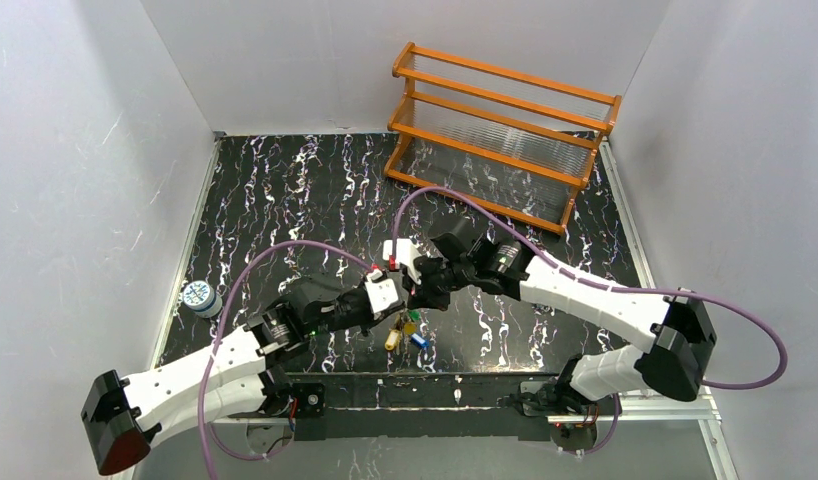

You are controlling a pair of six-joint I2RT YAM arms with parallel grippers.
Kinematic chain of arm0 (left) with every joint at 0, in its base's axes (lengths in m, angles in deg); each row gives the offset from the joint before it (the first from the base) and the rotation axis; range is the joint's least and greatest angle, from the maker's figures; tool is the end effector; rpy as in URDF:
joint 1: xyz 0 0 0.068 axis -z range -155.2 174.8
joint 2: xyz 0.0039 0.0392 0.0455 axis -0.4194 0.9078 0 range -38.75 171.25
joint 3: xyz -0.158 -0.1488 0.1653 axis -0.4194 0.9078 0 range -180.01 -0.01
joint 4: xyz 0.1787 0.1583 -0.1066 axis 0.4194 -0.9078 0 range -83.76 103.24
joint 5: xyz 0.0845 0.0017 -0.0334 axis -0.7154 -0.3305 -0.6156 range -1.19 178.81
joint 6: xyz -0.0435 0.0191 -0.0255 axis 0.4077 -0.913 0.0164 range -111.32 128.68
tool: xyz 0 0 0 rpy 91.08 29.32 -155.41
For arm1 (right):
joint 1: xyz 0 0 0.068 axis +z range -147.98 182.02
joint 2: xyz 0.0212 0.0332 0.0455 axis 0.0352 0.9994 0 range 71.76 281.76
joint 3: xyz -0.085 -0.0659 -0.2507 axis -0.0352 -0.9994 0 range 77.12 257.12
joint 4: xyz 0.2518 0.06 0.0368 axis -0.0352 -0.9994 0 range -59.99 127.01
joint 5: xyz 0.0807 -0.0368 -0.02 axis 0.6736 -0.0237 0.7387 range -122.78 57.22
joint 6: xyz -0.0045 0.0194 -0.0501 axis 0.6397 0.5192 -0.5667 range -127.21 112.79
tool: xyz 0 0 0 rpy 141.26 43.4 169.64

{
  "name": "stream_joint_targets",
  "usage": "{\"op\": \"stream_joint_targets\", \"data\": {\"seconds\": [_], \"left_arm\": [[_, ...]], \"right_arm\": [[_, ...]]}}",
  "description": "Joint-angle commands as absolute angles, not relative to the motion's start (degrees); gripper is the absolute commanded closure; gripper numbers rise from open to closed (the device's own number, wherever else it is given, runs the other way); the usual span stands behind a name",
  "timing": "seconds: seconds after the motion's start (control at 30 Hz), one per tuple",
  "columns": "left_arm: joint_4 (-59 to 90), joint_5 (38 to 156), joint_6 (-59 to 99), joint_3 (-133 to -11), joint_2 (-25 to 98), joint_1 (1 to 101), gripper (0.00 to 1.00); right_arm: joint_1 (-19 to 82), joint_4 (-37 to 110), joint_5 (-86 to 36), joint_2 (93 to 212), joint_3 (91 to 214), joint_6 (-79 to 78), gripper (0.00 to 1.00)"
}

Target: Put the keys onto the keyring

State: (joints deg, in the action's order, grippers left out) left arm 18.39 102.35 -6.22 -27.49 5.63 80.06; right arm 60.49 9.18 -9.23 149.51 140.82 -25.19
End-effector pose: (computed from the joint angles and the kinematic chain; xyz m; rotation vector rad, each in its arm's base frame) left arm 0.1012 -0.1605 0.2622 1.1889 1.3872 -0.7130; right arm 0.1425 0.2594 0.2989 -1.6338 1.7189 0.8265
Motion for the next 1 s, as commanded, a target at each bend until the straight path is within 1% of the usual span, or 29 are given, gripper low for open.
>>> {"op": "stream_joint_targets", "data": {"seconds": [0.0,0.07,0.1,0.13,0.33,0.5,0.67,0.97], "left_arm": [[20.37,102.38,-3.9,-24.94,5.24,80.17,1.0],[23.3,101.49,-2.09,-22.94,3.23,80.17,1.0],[24.97,100.55,-1.17,-21.75,1.93,80.17,1.0],[26.89,99.91,-0.22,-20.43,0.62,80.17,1.0],[39.03,98.01,5.14,-12.24,-7.36,80.17,1.0],[48.36,98.37,7.53,-7.24,-11.98,80.17,1.0],[50.3,98.08,7.58,-6.39,-14.02,80.17,1.0],[51.19,98.65,7.8,-6.34,-12.7,80.17,1.0]], "right_arm": [[61.42,17.35,-7.84,145.52,138.33,-25.26,0.86],[61.34,19.66,-9.31,144.12,136.69,-24.42,0.74],[61.33,21.05,-10.04,143.16,135.57,-23.9,0.7],[61.27,22.8,-10.59,142.11,134.17,-23.52,0.68],[59.69,30.23,-9.84,137.93,127.31,-21.11,0.67],[58.37,34.05,-4.34,136.2,124.3,-20.35,0.64],[58.14,36.57,0.55,135.28,122.05,-20.13,0.63],[58.03,40.29,3.13,138.43,121.05,-18.45,0.63]]}}
